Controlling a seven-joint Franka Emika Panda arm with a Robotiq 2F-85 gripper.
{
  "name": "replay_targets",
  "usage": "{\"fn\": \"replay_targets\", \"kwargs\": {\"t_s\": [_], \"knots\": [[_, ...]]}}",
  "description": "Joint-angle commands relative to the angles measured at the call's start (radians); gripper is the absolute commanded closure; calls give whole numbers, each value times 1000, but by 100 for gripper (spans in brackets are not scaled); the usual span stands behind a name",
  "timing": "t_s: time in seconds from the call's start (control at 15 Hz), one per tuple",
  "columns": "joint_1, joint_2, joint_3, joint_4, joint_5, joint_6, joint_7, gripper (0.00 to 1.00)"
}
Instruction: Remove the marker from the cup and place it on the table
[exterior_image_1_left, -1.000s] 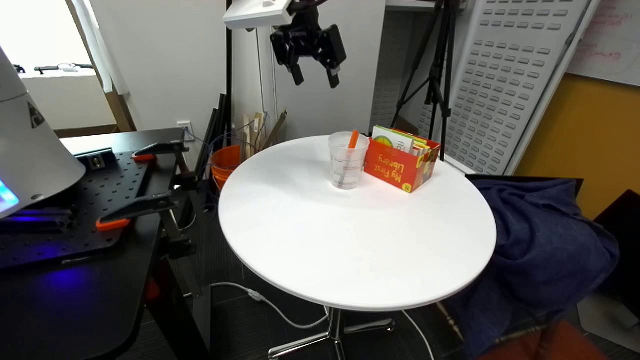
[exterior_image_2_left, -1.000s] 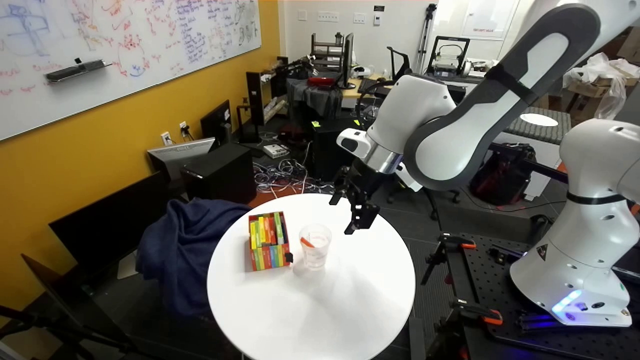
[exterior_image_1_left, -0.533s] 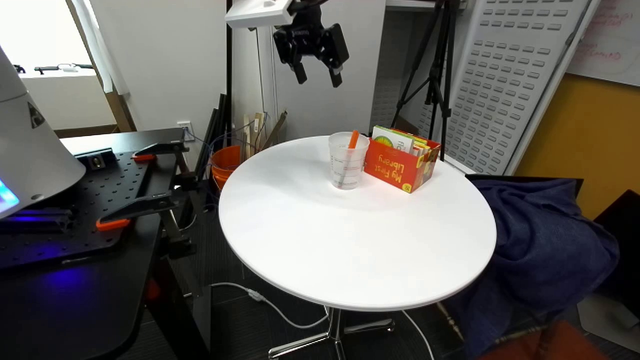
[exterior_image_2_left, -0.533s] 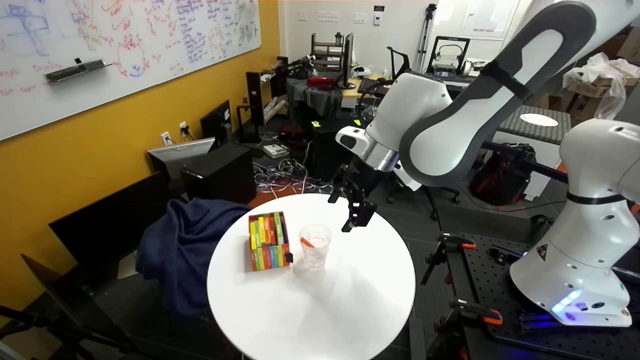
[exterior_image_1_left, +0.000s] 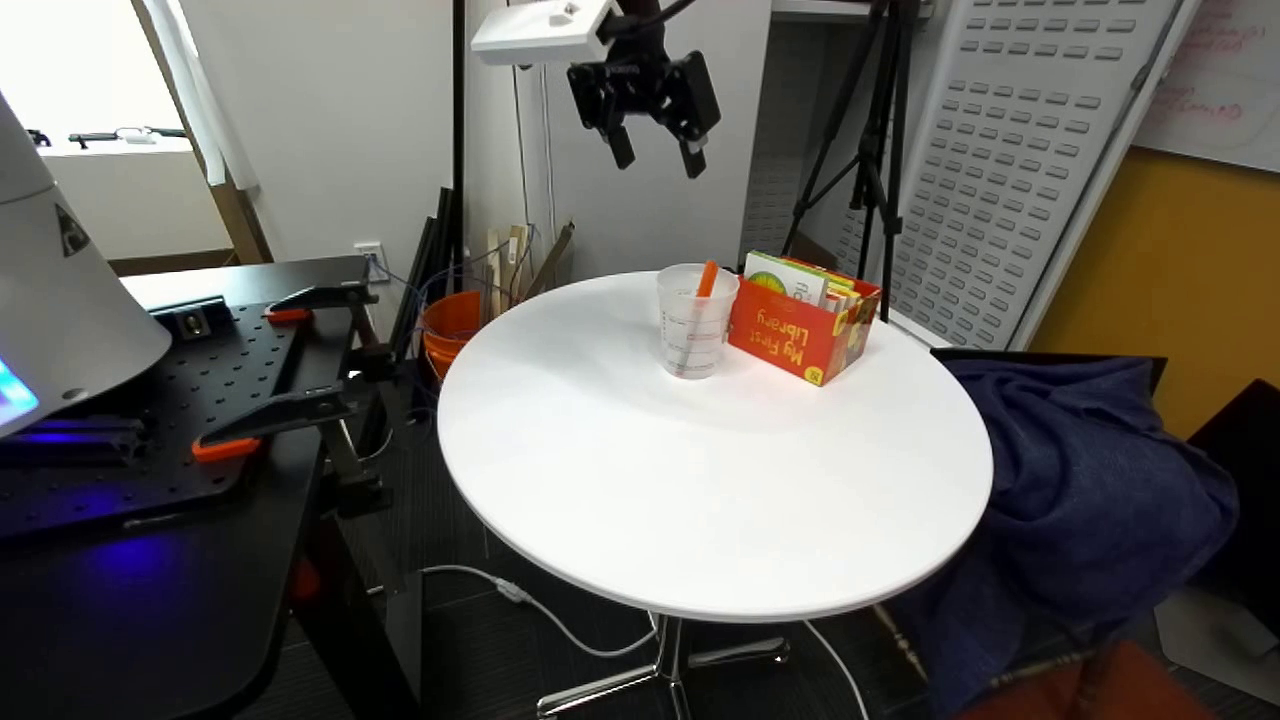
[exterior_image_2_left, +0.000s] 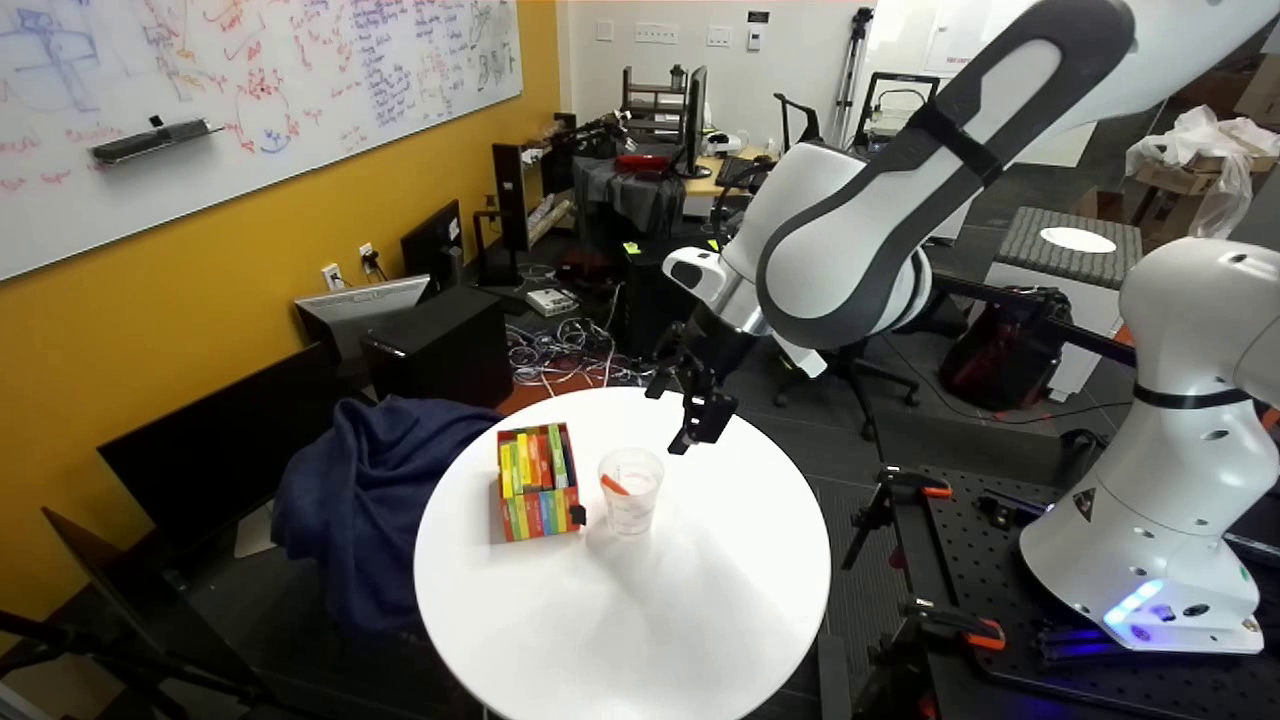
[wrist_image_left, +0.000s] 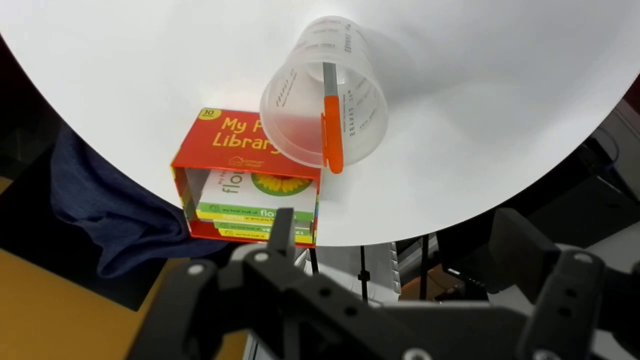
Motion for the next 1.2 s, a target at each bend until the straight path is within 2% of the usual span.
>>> {"fn": "replay_targets", "kwargs": {"t_s": [0.0,0.33,0.53,0.93,1.13], "knots": [[-34,94,30,95,160,-38,-157,0],[-108,227,90,208,403,-82,-376,0],[-156,310,116,270,500,-115,-473,0],[-211,423,142,348,565,-134,-545,5],[-224,454,149,375,557,-141,-541,15]]}}
